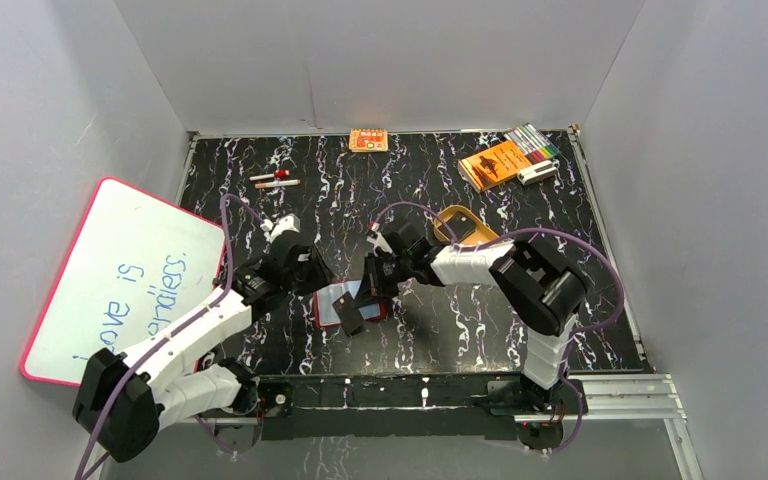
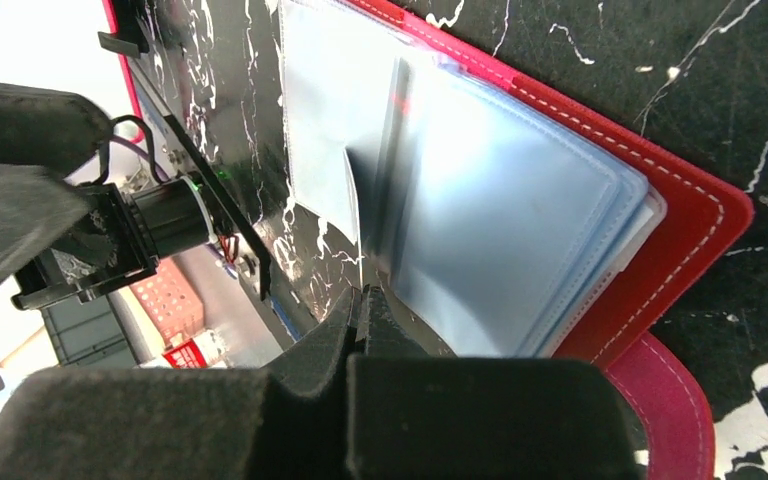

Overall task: Put the credit cards into the card holder
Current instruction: Insert the credit card into the card holder.

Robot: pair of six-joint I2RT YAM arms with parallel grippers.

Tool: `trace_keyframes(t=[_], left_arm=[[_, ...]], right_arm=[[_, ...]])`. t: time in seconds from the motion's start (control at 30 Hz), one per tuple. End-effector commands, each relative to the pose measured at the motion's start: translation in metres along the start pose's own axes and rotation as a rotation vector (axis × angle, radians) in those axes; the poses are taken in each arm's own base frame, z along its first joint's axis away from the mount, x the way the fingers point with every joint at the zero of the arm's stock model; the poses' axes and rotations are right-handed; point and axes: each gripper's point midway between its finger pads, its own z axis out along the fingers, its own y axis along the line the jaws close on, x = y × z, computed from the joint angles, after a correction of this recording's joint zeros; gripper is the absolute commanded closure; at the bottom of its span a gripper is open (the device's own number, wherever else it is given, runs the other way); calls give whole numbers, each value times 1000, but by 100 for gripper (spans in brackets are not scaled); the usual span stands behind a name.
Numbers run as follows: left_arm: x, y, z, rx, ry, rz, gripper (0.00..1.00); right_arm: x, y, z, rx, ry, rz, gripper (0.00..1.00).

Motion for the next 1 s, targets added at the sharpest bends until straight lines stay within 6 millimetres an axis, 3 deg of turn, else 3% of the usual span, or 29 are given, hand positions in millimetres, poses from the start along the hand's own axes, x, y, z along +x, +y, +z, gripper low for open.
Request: trace_keyframes(t=[0.0,0.2,0.4,0.97], left_arm=[[16,10,10,-15,47,-3,72],[38,46,26,-144,74,-17,83],[45,64,28,-190,64,-10,86],[49,69,28,-207,69,-3,87]], right_arm=[[-22,14,-15,17,-137,-63,100],[-36,6,-36,71,-258,-52,100],[-44,2,-29,62,-250,-41,100],[-43,7,-11,-6,-188,-15,100]])
